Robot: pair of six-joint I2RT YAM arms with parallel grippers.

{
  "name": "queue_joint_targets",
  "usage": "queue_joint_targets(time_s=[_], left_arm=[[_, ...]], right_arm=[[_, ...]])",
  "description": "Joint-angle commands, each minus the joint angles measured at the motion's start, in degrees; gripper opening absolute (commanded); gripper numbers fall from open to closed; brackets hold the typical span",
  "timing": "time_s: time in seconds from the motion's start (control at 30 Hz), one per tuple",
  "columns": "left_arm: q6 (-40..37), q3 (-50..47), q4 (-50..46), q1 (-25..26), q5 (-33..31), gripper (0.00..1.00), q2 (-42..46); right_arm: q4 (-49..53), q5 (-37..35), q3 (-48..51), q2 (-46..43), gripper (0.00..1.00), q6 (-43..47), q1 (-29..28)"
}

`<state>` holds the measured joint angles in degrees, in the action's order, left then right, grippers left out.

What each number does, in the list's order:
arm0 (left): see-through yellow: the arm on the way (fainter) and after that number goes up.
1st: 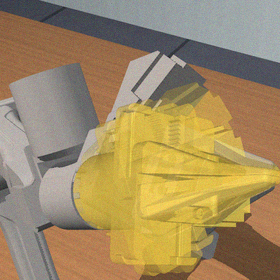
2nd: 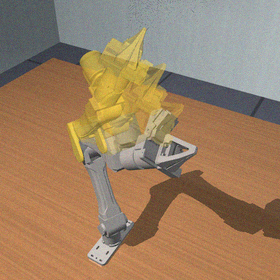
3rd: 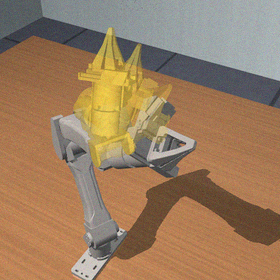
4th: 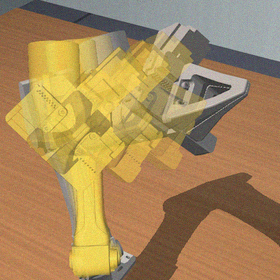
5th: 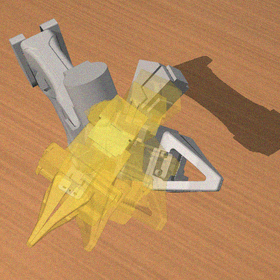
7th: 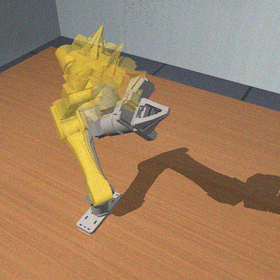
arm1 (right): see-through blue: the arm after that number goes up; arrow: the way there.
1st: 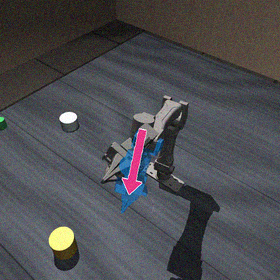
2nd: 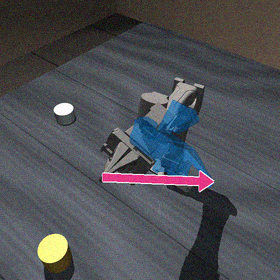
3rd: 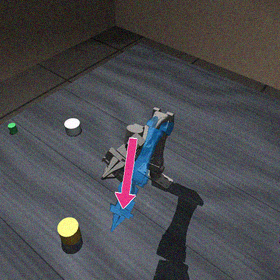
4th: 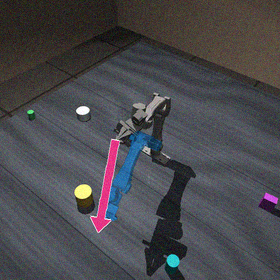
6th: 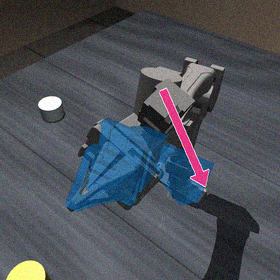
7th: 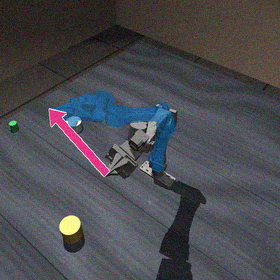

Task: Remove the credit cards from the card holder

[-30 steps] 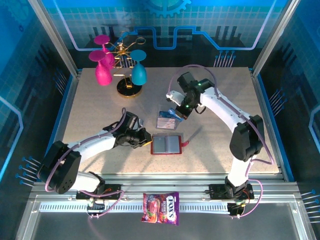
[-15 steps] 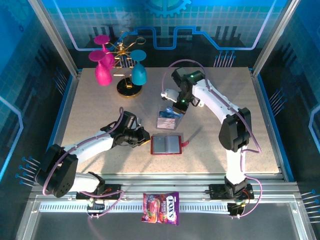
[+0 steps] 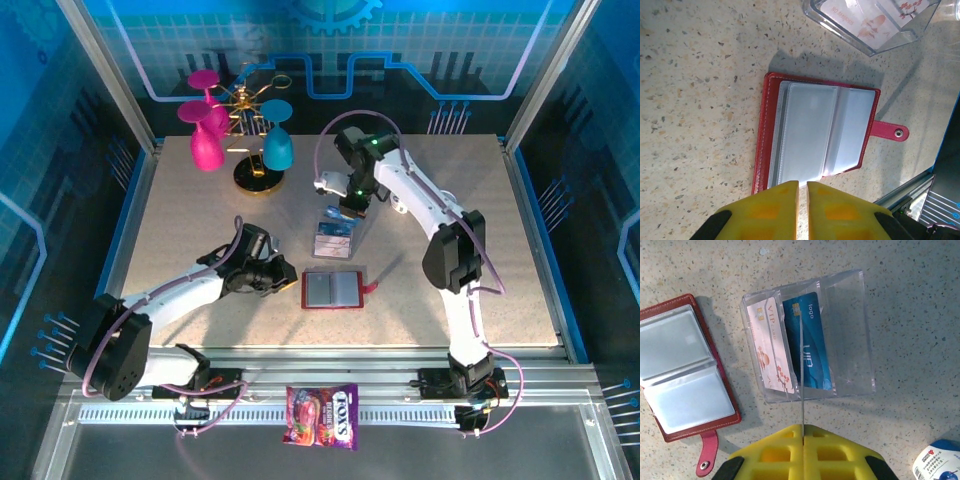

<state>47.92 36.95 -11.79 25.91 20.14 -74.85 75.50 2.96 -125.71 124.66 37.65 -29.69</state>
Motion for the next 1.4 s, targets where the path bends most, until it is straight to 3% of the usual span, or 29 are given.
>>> queue_joint_targets(time_s=[0.0,0.33,1.07,1.37], left_arm=[[-0.8,-0.6,-1.8,-0.8,-0.7,0.14,1.7],[-0.8,-1.1,-1.9,-2.0,-0.4,0.14,1.6],[-1.9,-0.5,-1.9,-3.3,1.1,0.14,-0.5],[-1.9,-0.4,-2.5,-3.5,1.2,0.14,-0.2]], right_arm=[[4.7,-0.3,-4.0,3.0,0.0,2.8,-1.2],[9.7,0.6,-13.0,10.7,0.0,4.6,-1.8],[9.8,0.4,-15.0,16.6,0.01,4.8,-2.2],[9.4,-0.1,-15.0,16.9,0.14,4.1,-2.6]])
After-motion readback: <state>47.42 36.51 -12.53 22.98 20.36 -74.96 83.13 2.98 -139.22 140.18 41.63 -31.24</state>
